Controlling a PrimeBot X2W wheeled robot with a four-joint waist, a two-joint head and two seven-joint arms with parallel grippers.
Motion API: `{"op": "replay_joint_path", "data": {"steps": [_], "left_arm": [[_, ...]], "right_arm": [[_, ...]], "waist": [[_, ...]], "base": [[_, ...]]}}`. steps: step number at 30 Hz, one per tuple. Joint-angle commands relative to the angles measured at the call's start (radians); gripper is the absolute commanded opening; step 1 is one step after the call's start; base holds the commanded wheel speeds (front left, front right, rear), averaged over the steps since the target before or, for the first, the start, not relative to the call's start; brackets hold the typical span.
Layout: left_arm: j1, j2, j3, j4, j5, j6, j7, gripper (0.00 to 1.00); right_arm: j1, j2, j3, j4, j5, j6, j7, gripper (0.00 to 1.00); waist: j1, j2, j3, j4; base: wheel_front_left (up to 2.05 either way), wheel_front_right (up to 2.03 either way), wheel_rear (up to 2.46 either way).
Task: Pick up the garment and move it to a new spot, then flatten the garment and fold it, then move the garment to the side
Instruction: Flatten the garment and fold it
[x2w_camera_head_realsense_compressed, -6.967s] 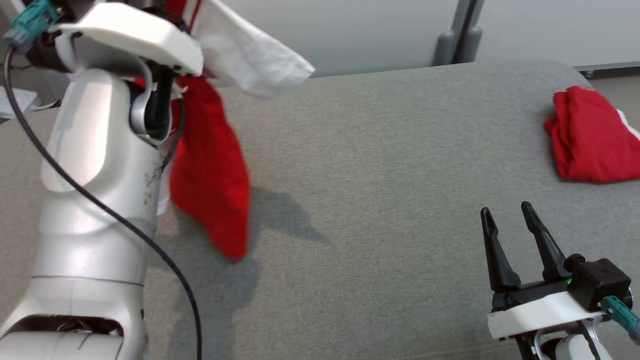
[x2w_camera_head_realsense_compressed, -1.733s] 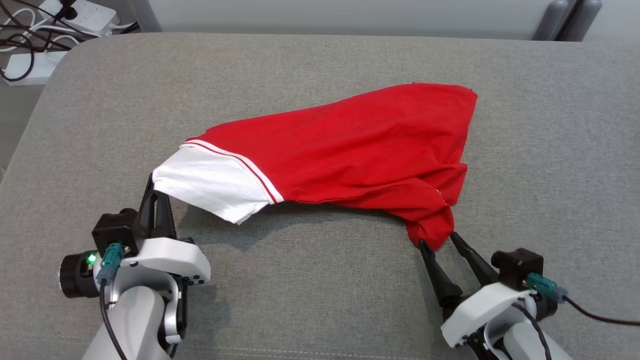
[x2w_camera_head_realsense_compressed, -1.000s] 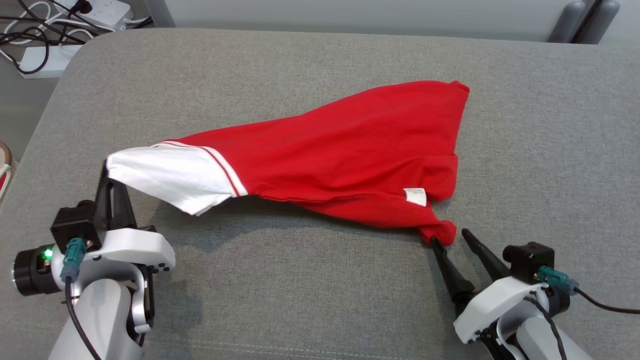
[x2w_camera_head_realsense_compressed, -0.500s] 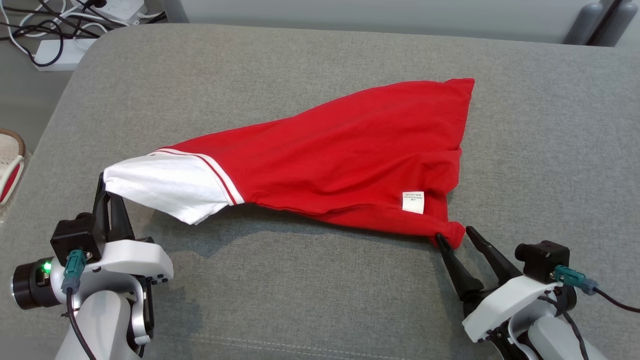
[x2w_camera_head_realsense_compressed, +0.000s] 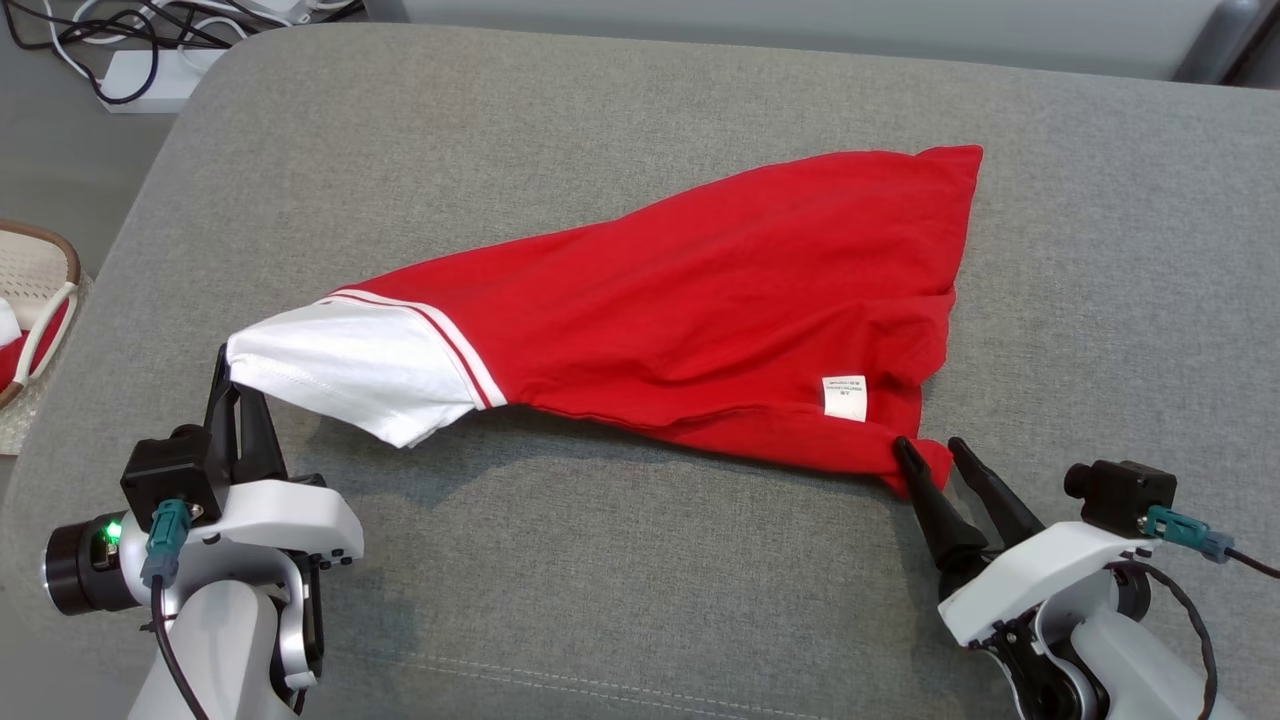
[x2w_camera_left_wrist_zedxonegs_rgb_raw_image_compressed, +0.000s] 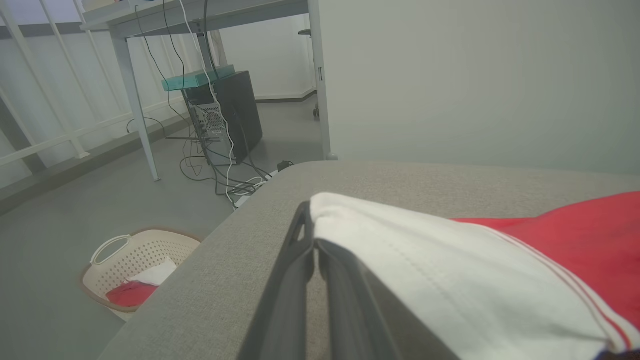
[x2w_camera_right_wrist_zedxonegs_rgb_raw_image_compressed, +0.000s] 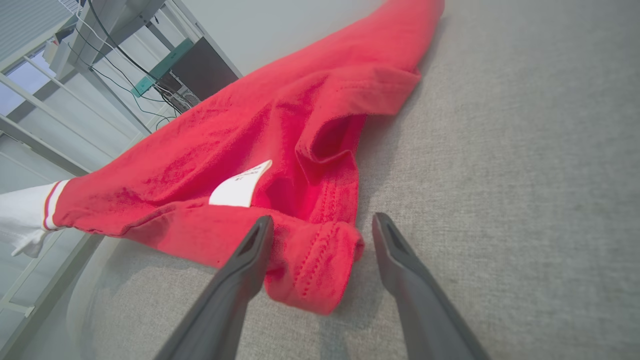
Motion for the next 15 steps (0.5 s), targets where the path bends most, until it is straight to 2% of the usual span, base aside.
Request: {"op": "replay_joint_path", "data": {"steps": [1,3,4,6,7,10,12,14,15], "left_arm": [[-0.025,0.025,0.041,-0.023,0.013,-0.009,-0.01,0.0],[-0.023,0.024,0.043,-0.023,0.014,-0.009,-0.01,0.0],[-0.022,0.023,0.045,-0.023,0.015,-0.009,-0.01,0.0],[-0.019,0.022,0.048,-0.024,0.016,-0.009,-0.01,0.0],[-0.018,0.022,0.05,-0.025,0.016,-0.008,-0.01,0.0],[-0.016,0.019,0.054,-0.029,0.017,-0.008,-0.01,0.0],[-0.015,0.017,0.054,-0.03,0.018,-0.007,-0.01,0.0],[-0.016,0.016,0.055,-0.031,0.019,-0.007,-0.01,0.0],[-0.016,0.015,0.056,-0.032,0.02,-0.007,-0.01,0.0]], "right_arm": [[-0.016,-0.016,0.024,-0.012,0.031,0.004,-0.011,1.0],[-0.016,-0.023,0.038,-0.015,0.058,0.004,-0.011,0.92],[-0.016,-0.028,0.044,-0.018,0.067,0.004,-0.011,0.8],[-0.013,-0.035,0.052,-0.023,0.079,0.004,-0.011,0.64],[-0.012,-0.038,0.055,-0.024,0.084,0.004,-0.011,0.49],[-0.009,-0.043,0.064,-0.02,0.098,0.004,-0.011,0.36],[-0.009,-0.044,0.078,-0.015,0.107,0.004,-0.011,0.19],[-0.013,-0.046,0.088,-0.011,0.118,0.004,-0.011,0.18],[-0.014,-0.047,0.092,-0.009,0.121,0.004,-0.011,0.1]], "waist": [[0.0,-0.0001,0.0,0.002],[0.0,-0.0001,-0.002,0.004],[0.0,-0.0001,-0.003,0.004],[0.0,-0.0001,-0.004,0.002],[0.0,-0.0001,-0.004,0.001],[0.0,-0.0001,-0.006,-0.002],[0.0,-0.0001,-0.008,-0.004],[0.0,-0.0001,-0.01,-0.007],[0.0,-0.0001,-0.011,-0.008]], "base": [[0.0,0.0,0.0],[0.0,0.0,0.0],[0.0,0.0,0.0],[0.0,0.0,0.0],[0.0,0.0,0.0],[0.0,0.0,0.0],[0.0,0.0,0.0],[0.0,0.0,0.0],[0.0,0.0,0.0]]}}
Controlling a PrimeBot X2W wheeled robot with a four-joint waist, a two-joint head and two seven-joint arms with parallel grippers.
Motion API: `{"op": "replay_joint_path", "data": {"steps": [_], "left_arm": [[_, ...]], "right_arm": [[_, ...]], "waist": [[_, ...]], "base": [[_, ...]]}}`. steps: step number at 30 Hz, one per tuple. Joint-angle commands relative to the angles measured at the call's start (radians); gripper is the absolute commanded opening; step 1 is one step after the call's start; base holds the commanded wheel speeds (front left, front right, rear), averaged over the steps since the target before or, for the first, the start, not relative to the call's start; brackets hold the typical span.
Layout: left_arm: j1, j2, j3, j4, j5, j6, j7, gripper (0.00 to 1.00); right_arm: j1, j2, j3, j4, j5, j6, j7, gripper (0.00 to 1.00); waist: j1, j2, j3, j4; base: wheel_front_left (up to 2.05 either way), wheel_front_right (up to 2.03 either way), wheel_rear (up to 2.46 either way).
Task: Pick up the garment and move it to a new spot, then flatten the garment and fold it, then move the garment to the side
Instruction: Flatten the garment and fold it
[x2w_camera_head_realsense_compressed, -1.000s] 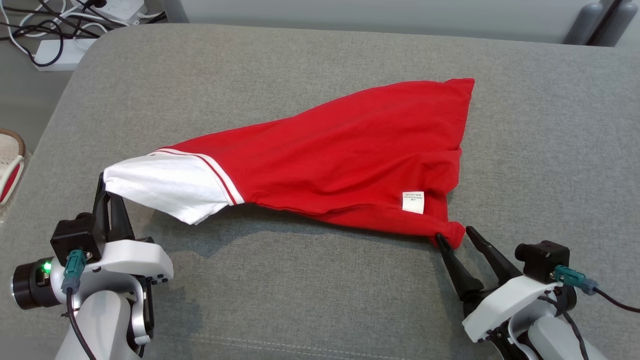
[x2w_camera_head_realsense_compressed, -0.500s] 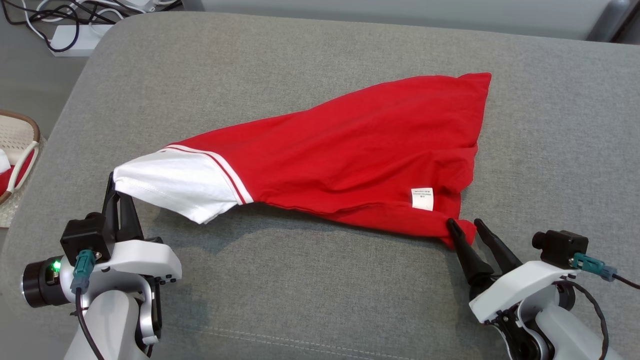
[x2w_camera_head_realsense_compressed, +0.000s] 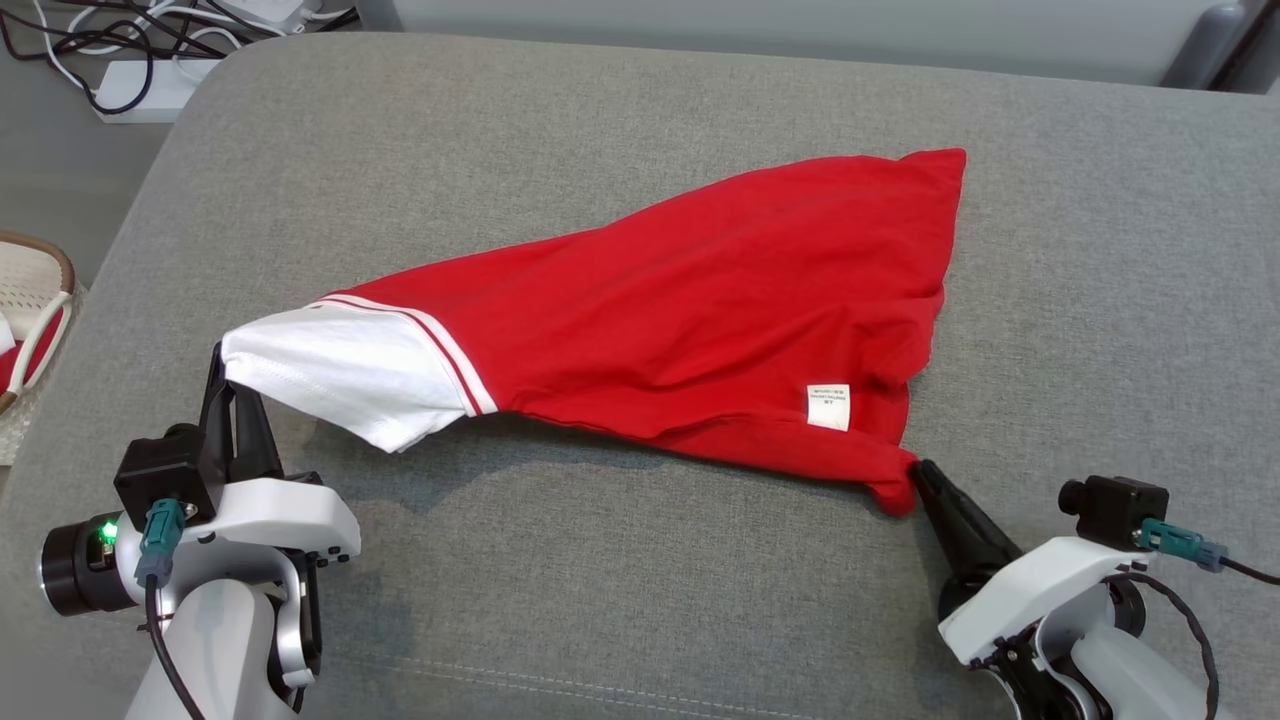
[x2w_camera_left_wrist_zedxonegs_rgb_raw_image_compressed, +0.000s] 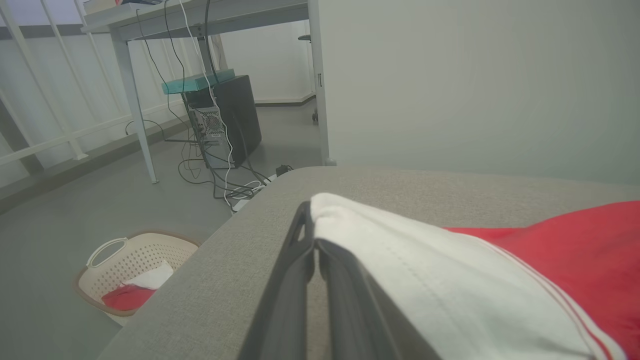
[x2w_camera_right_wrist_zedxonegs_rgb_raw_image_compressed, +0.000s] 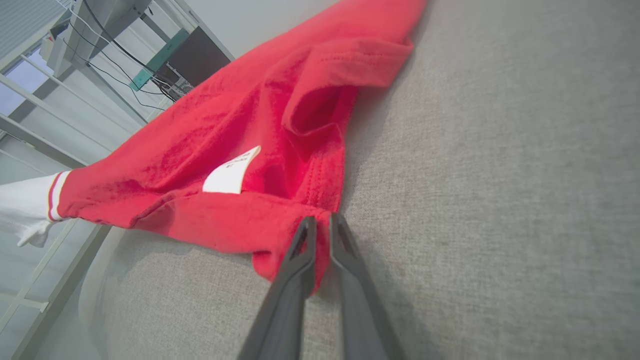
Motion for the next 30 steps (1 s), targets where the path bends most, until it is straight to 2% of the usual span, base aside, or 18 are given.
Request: {"op": "replay_joint_path", "data": {"steps": [1,11,12,13,18,19,21,22,23,25,27,30], "left_arm": [[-0.016,0.022,0.039,-0.031,0.015,0.001,-0.01,0.0],[-0.009,0.02,0.044,-0.029,0.016,-0.004,-0.01,0.0],[-0.01,0.02,0.044,-0.029,0.016,-0.005,-0.01,0.0],[-0.01,0.019,0.044,-0.029,0.016,-0.006,-0.01,0.0],[-0.017,0.014,0.04,-0.026,0.019,-0.012,-0.01,0.0],[-0.018,0.013,0.04,-0.026,0.019,-0.013,-0.01,0.0],[-0.019,0.012,0.04,-0.025,0.02,-0.015,-0.01,0.0],[-0.019,0.011,0.04,-0.025,0.02,-0.016,-0.01,0.0],[-0.019,0.011,0.04,-0.025,0.02,-0.017,-0.01,0.0],[-0.019,0.011,0.042,-0.024,0.021,-0.018,-0.01,0.0],[-0.02,0.011,0.043,-0.024,0.022,-0.019,-0.01,0.0],[-0.02,0.01,0.045,-0.023,0.023,-0.02,-0.01,0.0]], "right_arm": [[-0.015,-0.016,0.023,-0.009,0.01,0.004,-0.011,0.0],[-0.012,-0.017,0.012,-0.015,0.023,0.004,-0.011,0.0],[-0.01,-0.015,0.004,-0.015,0.026,0.004,-0.011,0.47],[-0.009,-0.014,0.0,-0.015,0.027,0.004,-0.011,1.0],[-0.017,0.001,0.01,-0.012,0.039,0.004,-0.011,1.0],[-0.02,0.003,0.015,-0.008,0.042,0.004,-0.011,0.97],[-0.025,0.006,0.029,0.001,0.048,0.004,-0.011,0.8],[-0.028,0.006,0.035,0.006,0.05,0.004,-0.011,0.76],[-0.03,0.008,0.039,0.01,0.053,0.004,-0.011,0.5],[-0.035,0.01,0.046,0.018,0.059,0.004,-0.011,0.38],[-0.04,0.009,0.053,0.024,0.063,0.004,-0.011,0.0],[-0.042,0.005,0.058,0.028,0.068,0.004,-0.011,0.0]], "waist": [[0.0,0.0,-0.002,-0.002],[0.0,0.0,-0.015,-0.012],[0.0,0.0,-0.016,-0.013],[0.0,0.0,-0.017,-0.012],[0.0,0.0,-0.013,-0.004],[0.0,0.0,-0.013,-0.002],[0.0,0.0,-0.012,0.003],[0.0,0.0,-0.012,0.006],[0.0,0.0,-0.012,0.009],[0.0,0.0,-0.012,0.013],[0.0,0.0,-0.012,0.018],[0.0,0.0,-0.016,0.021]], "base": [[0.0,0.0,0.0],[0.0,0.0,0.0],[0.0,0.0,0.0],[0.0,0.0,0.0],[0.0,0.0,0.0],[0.0,0.0,0.0],[0.0,0.0,0.0],[0.0,0.0,0.0],[0.0,0.0,0.0],[0.0,0.0,0.0],[0.0,0.0,0.0],[0.0,0.0,0.0]]}}
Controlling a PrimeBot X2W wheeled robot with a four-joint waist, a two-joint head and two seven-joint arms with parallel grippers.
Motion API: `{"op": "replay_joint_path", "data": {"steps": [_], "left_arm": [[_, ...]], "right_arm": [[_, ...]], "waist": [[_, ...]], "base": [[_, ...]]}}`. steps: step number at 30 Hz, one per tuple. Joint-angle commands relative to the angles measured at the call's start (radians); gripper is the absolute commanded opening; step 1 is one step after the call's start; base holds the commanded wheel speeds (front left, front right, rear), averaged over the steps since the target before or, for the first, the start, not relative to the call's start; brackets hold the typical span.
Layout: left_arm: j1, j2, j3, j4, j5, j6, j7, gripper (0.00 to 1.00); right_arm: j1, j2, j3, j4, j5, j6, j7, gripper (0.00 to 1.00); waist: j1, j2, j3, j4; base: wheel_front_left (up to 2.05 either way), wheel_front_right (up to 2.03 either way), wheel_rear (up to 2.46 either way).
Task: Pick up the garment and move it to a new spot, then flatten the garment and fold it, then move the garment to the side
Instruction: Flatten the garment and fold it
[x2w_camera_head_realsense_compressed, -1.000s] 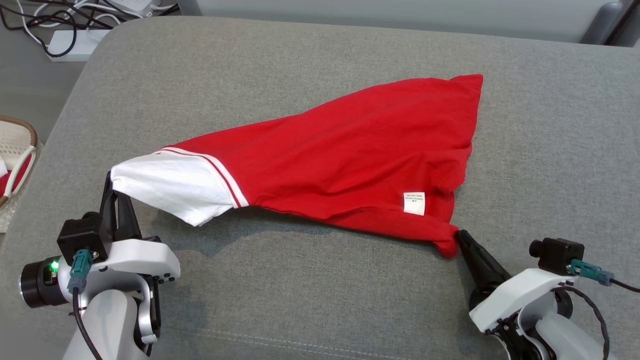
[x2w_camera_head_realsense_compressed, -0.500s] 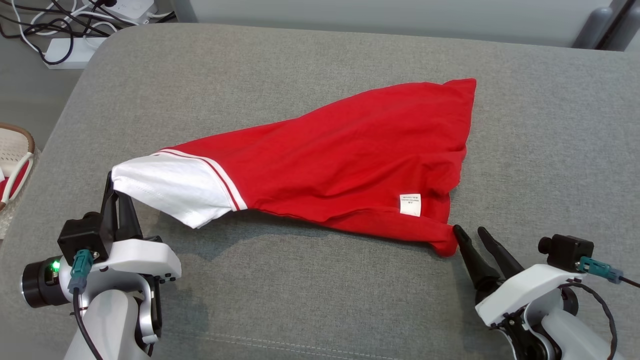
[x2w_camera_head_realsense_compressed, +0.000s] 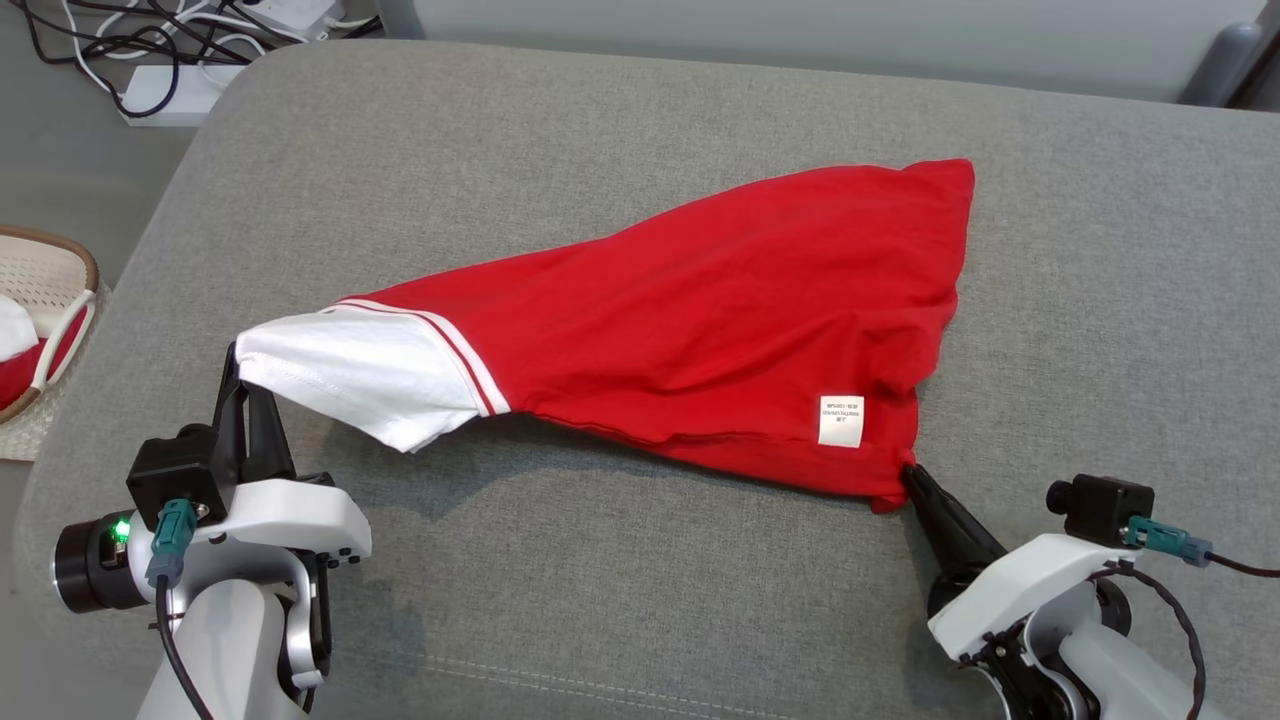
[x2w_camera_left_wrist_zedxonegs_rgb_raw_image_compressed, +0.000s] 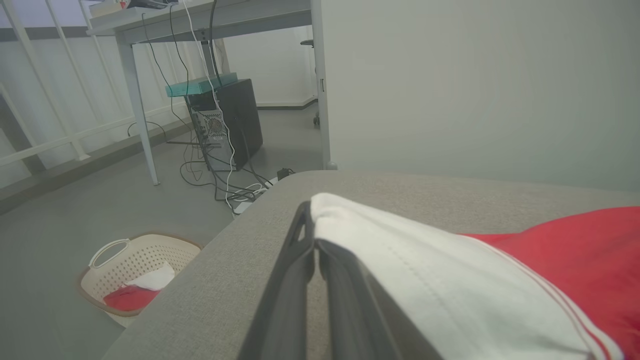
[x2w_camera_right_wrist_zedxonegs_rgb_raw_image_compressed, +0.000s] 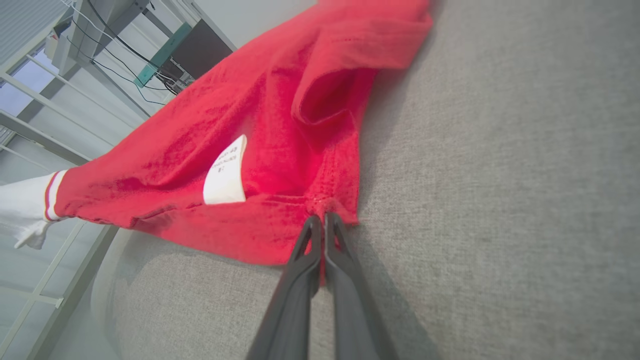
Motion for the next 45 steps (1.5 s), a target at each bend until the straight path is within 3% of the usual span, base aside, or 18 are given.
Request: {"op": "replay_joint_path", "data": {"steps": [1,4,8,15,22,29,36,40,45], "left_arm": [[-0.019,0.029,0.041,-0.024,0.007,-0.004,-0.01,0.0],[-0.015,0.029,0.042,-0.028,0.007,-0.011,-0.01,0.0],[-0.017,0.034,0.034,-0.052,0.003,-0.052,-0.01,0.0],[-0.088,0.065,0.0,-0.134,-0.08,-0.213,0.045,0.0],[-0.194,0.102,-0.022,-0.313,-0.138,-0.288,0.182,0.0],[-0.309,0.136,-0.036,-0.487,-0.14,-0.309,0.268,0.0],[-0.442,0.136,-0.021,-0.656,-0.177,-0.286,0.375,0.0],[-0.476,0.131,-0.013,-0.622,-0.228,-0.259,0.481,0.0],[-0.512,0.118,-0.045,-0.392,-0.262,-0.286,0.516,0.0]], "right_arm": [[-0.016,-0.009,0.009,-0.019,0.007,0.004,-0.011,0.0],[-0.013,-0.024,-0.02,-0.035,-0.014,0.004,-0.011,0.0],[0.004,-0.05,-0.123,-0.097,-0.071,0.004,-0.011,0.0],[0.012,-0.121,-0.305,-0.266,-0.211,0.004,-0.011,0.0],[-0.024,-0.199,-0.405,-0.41,-0.299,0.004,-0.011,0.0],[-0.078,-0.276,-0.456,-0.525,-0.338,0.004,-0.011,0.0],[-0.12,-0.372,-0.591,-0.669,-0.36,0.004,0.023,0.0],[-0.122,-0.372,-0.632,-0.674,-0.348,0.004,0.115,0.0],[-0.204,-0.328,-0.51,-0.514,-0.353,0.004,0.208,0.0]], "waist": [[0.0,0.0,-0.003,0.0],[0.0,0.0,-0.012,-0.005],[0.0,0.0,-0.037,-0.025],[0.0,0.0,-0.101,-0.079],[0.0,0.0,-0.185,-0.13],[0.0,0.0,-0.241,-0.172],[0.0,0.0,-0.267,-0.203],[0.0,0.0,-0.255,-0.218],[0.0,0.0,-0.201,-0.218]], "base": [[0.0,0.0,0.0],[0.0,0.0,0.0],[0.0,0.0,0.0],[0.0,0.0,0.0],[0.0,0.0,0.0],[0.0,0.0,0.0],[0.0,0.0,0.0],[0.0,0.0,0.0],[0.0,0.0,0.0]]}}
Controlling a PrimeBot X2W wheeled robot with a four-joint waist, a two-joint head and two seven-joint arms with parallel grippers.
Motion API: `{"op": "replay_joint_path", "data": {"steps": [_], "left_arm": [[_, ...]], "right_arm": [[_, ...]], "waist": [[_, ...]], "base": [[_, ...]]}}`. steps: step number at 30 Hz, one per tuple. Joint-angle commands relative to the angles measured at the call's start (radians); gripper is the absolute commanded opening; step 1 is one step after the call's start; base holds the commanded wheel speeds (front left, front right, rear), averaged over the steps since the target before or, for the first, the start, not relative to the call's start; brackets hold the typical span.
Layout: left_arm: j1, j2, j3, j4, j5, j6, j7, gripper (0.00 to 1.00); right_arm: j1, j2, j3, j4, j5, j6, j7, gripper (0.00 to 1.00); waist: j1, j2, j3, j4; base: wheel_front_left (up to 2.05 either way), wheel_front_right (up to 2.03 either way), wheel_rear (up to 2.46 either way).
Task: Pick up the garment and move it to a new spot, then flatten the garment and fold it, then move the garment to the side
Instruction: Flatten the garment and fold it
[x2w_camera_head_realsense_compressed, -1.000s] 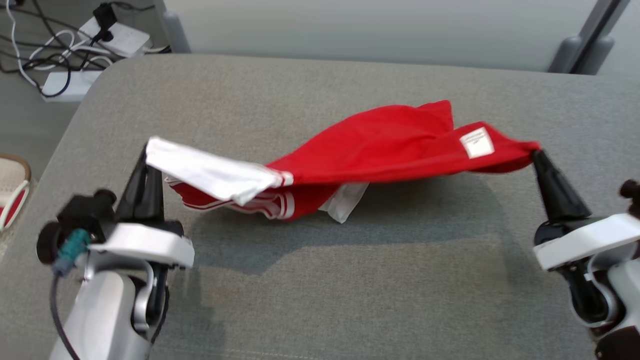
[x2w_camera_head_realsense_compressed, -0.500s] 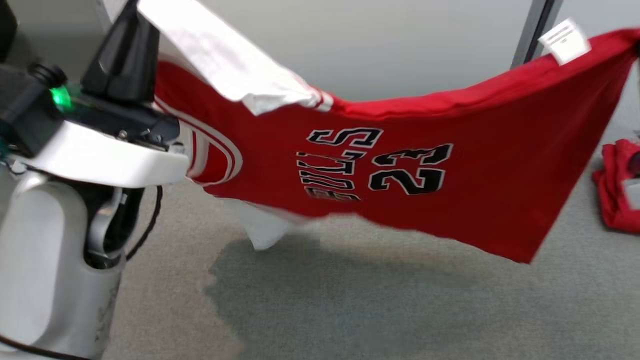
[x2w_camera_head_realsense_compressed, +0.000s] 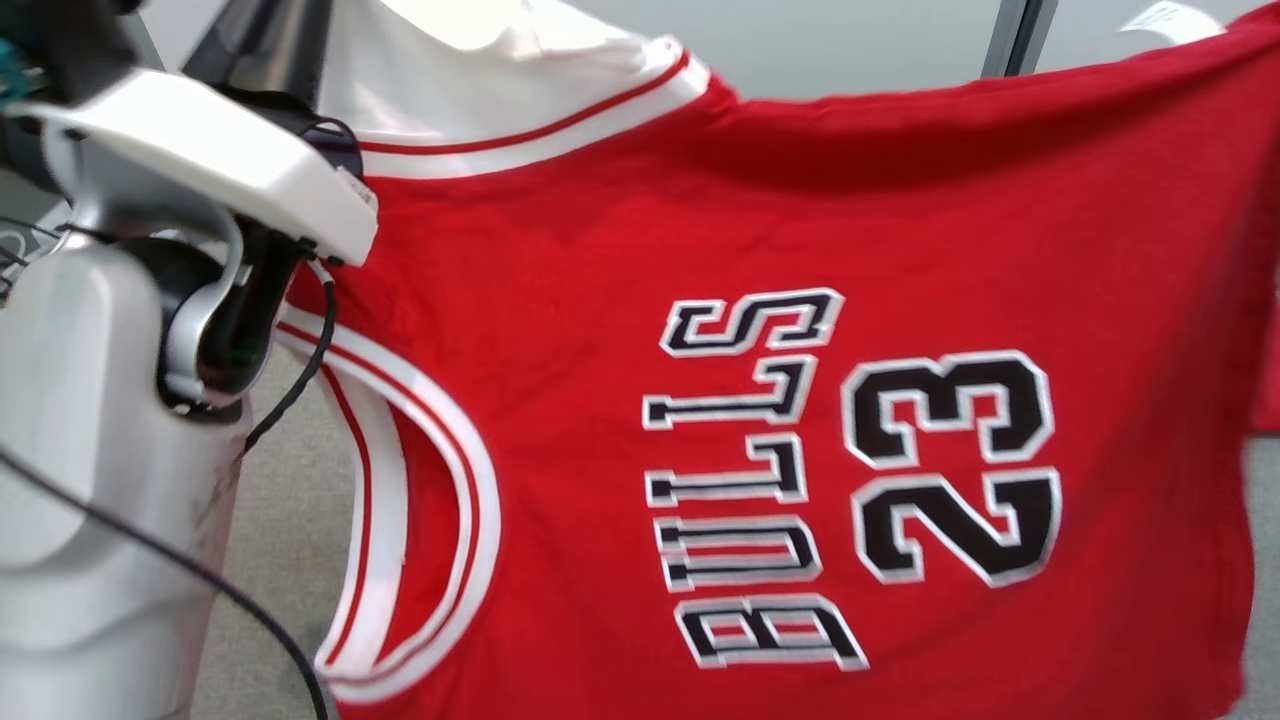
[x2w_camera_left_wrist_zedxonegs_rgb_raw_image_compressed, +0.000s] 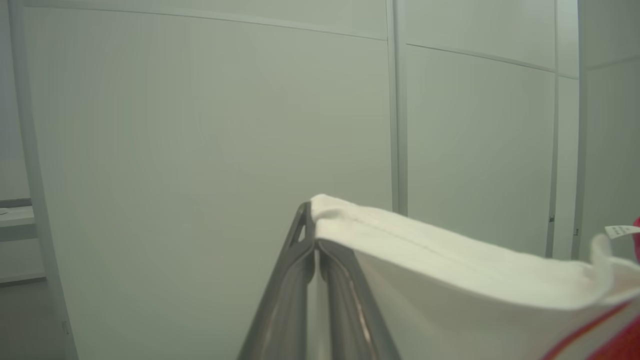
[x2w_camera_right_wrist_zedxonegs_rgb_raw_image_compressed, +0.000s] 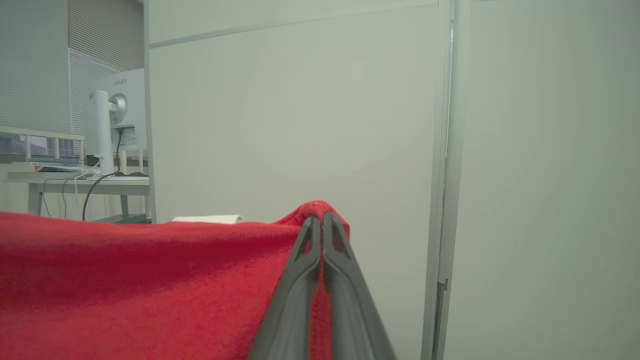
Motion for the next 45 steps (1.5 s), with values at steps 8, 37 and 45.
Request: {"op": "replay_joint_path", "data": {"steps": [8,37,45], "left_arm": [[-0.452,-0.029,-0.077,0.658,0.203,-0.029,-0.336,0.0],[0.017,-0.093,-0.13,0.768,0.282,-0.141,-0.532,0.0],[0.269,-0.054,-0.132,0.576,0.268,-0.099,-0.489,0.0]], "right_arm": [[-0.574,0.126,0.264,0.572,-0.165,0.004,-0.102,0.0],[-0.039,0.206,0.045,0.598,-0.425,0.004,-0.211,0.0],[0.219,0.194,-0.03,0.549,-0.393,0.004,-0.211,0.0]], "waist": [[0.0,-0.0001,0.046,0.038],[0.0,-0.0001,0.254,0.034],[0.0,-0.0001,0.179,0.048]], "base": [[0.0,0.0,0.0],[0.0,0.0,0.0],[0.0,0.0,0.0]]}}
